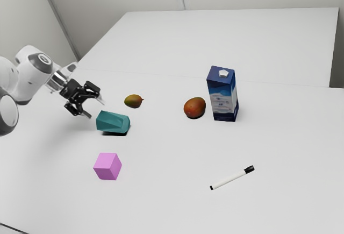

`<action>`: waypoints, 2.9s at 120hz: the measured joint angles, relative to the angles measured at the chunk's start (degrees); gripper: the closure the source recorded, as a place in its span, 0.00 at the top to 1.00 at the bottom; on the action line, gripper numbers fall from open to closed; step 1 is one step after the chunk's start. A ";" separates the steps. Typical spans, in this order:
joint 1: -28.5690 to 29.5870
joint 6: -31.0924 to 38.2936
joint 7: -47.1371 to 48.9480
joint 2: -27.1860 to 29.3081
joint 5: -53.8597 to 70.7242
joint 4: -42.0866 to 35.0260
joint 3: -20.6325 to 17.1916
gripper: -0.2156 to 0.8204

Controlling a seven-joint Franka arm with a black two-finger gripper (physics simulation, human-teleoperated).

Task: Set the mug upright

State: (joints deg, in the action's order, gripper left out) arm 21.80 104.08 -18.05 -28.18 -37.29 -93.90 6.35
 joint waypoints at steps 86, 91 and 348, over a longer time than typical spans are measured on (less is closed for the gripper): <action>-0.09 3.72 -2.11 -2.38 -8.02 -1.39 -3.45 0.25; -0.08 3.74 -2.04 -2.36 -8.04 -1.36 -3.45 0.21; -18.65 24.18 32.75 16.48 37.83 -21.26 -7.12 0.03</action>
State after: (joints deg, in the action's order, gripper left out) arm 3.15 128.25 14.69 -11.71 0.54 -115.16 -0.77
